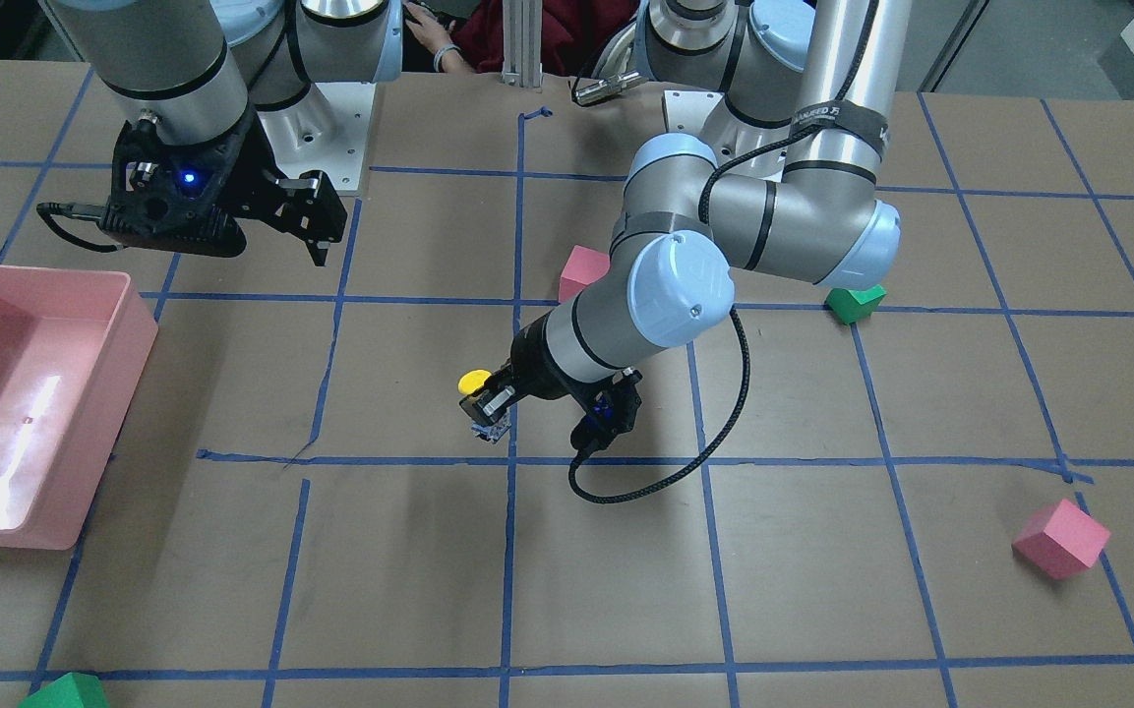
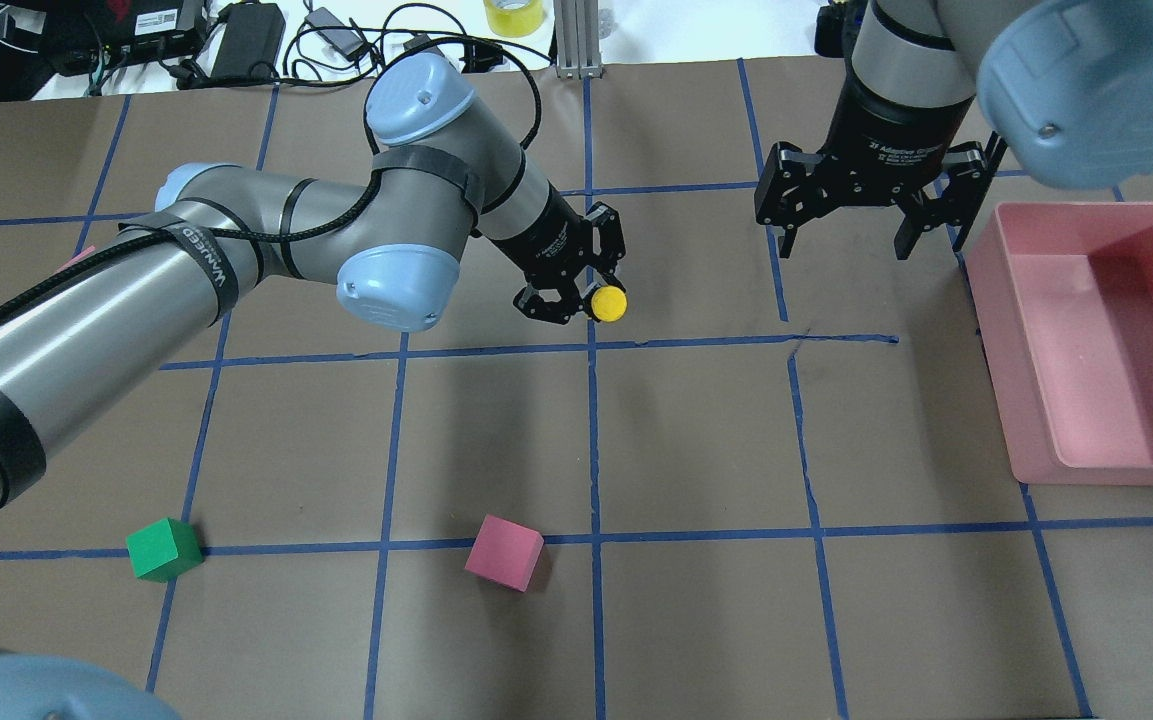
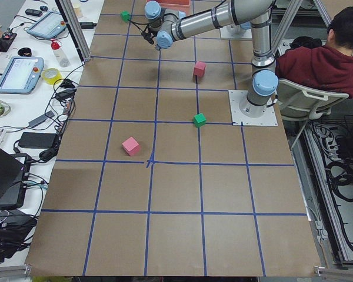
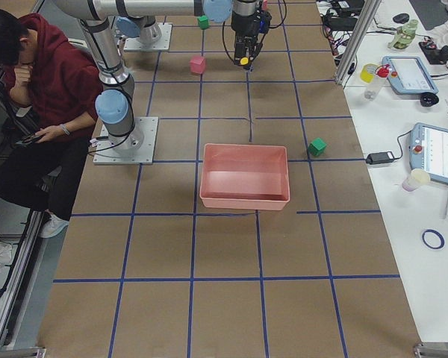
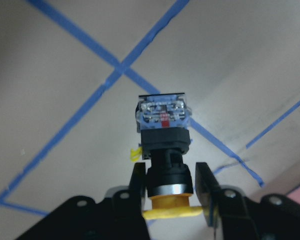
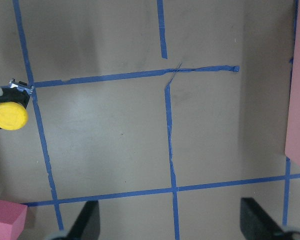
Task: Align button upright
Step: 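Rotate the held button with the left gripper to point its cap upward, then set the button upright on the table and open the left gripper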
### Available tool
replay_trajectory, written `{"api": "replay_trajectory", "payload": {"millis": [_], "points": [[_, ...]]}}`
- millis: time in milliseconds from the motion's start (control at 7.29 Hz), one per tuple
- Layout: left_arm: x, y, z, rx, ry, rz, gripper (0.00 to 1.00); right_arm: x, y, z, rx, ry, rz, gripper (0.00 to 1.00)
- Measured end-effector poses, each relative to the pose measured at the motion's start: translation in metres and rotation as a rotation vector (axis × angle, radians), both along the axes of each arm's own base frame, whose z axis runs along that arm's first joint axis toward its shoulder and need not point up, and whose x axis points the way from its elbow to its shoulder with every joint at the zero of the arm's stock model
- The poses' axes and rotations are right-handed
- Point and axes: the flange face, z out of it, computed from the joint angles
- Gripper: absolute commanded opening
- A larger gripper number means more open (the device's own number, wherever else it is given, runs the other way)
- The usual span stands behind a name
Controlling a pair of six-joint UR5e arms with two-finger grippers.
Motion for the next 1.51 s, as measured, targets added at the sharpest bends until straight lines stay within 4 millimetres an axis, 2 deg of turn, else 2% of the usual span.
{"api": "replay_trajectory", "payload": {"millis": [275,549,824,1235,1373,1510], "points": [[0.02,-0.017,-0.019,0.173,0.142,0.144,0.0,-0.001,0.003,0.005,-0.011,0.006,0.002,1.0],[0.04,-0.028,-0.058,0.281,0.179,0.197,0.0,0.0,0.009,0.016,-0.042,-0.002,0.0,1.0],[0.044,-0.031,-0.085,0.321,0.18,0.197,0.0,0.0,0.013,0.022,-0.058,-0.005,0.002,1.0],[0.051,-0.035,-0.104,0.347,0.181,0.208,0.0,-0.001,0.01,0.022,-0.055,-0.005,0.03,1.0],[0.051,-0.036,-0.106,0.35,0.181,0.209,0.14,-0.002,0.01,0.018,-0.048,-0.002,0.054,1.0],[0.051,-0.036,-0.108,0.351,0.18,0.209,0.23,-0.002,0.01,0.016,-0.042,0.002,0.063,1.0]]}}
